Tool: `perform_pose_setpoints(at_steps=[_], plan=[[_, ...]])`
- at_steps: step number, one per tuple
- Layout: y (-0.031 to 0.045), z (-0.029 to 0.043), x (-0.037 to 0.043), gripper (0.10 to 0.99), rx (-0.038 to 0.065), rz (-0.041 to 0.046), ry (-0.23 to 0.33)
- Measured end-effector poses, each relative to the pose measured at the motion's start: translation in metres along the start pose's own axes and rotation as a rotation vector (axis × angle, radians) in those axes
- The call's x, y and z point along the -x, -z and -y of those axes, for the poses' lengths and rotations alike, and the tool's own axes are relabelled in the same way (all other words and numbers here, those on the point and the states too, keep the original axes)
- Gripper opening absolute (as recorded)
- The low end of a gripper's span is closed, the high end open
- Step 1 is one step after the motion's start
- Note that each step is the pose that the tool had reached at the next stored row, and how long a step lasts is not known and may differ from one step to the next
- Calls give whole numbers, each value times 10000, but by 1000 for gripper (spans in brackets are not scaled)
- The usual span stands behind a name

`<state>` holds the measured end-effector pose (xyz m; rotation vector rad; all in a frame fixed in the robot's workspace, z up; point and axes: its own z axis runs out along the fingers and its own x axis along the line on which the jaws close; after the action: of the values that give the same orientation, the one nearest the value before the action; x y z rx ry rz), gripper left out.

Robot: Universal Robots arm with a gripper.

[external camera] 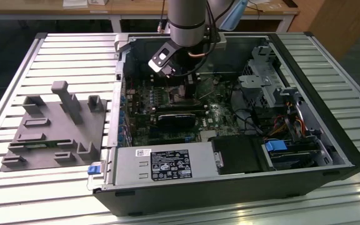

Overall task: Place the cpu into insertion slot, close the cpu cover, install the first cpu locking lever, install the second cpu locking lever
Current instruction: 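Place the cpu into insertion slot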

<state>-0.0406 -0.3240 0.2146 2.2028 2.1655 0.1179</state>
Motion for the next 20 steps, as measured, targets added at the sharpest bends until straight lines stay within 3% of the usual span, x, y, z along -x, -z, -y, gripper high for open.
perform_pose_setpoints(at_steps=[20], plan=[[-143,100,-42,537,1,4,-36]])
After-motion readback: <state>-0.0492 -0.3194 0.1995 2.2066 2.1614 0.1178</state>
